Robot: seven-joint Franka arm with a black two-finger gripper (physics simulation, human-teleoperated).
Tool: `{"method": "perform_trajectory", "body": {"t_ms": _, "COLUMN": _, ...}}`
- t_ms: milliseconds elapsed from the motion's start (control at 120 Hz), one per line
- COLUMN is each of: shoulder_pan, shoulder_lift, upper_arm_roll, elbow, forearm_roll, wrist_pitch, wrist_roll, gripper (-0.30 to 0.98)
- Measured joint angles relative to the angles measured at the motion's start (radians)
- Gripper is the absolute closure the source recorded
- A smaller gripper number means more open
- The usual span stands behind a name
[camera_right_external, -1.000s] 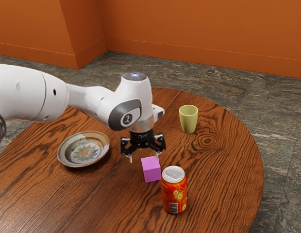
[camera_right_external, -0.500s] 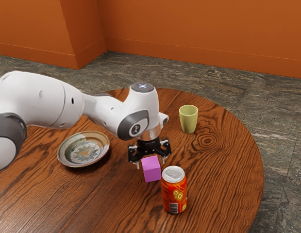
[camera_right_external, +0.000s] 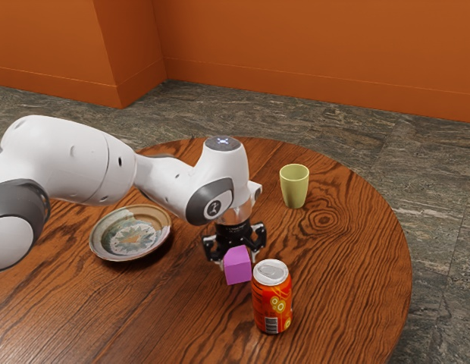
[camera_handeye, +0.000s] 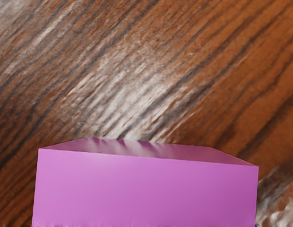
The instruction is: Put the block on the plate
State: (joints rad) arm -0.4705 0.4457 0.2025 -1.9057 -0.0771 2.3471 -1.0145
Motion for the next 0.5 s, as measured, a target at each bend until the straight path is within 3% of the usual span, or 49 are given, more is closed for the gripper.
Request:
{"method": "perform_trajectory", "body": {"t_ms": 308, "shoulder_pan": 0.008, "shoulder_lift": -0.062, "upper_arm_roll": 0.028, "elbow": -0.011, "forearm_roll": 0.006, "wrist_pitch": -0.012, "wrist_roll": -0.019, "gripper": 0.34}}
{"method": "perform_trajectory", "body": {"t_ms": 500, "shoulder_pan": 0.194, "shoulder_lift": -0.170, "upper_arm_roll": 0.019, "elbow": -0.021, "forearm_roll": 0.035, "wrist_pitch": -0.076, "wrist_roll": -0.027, "gripper": 0.35}}
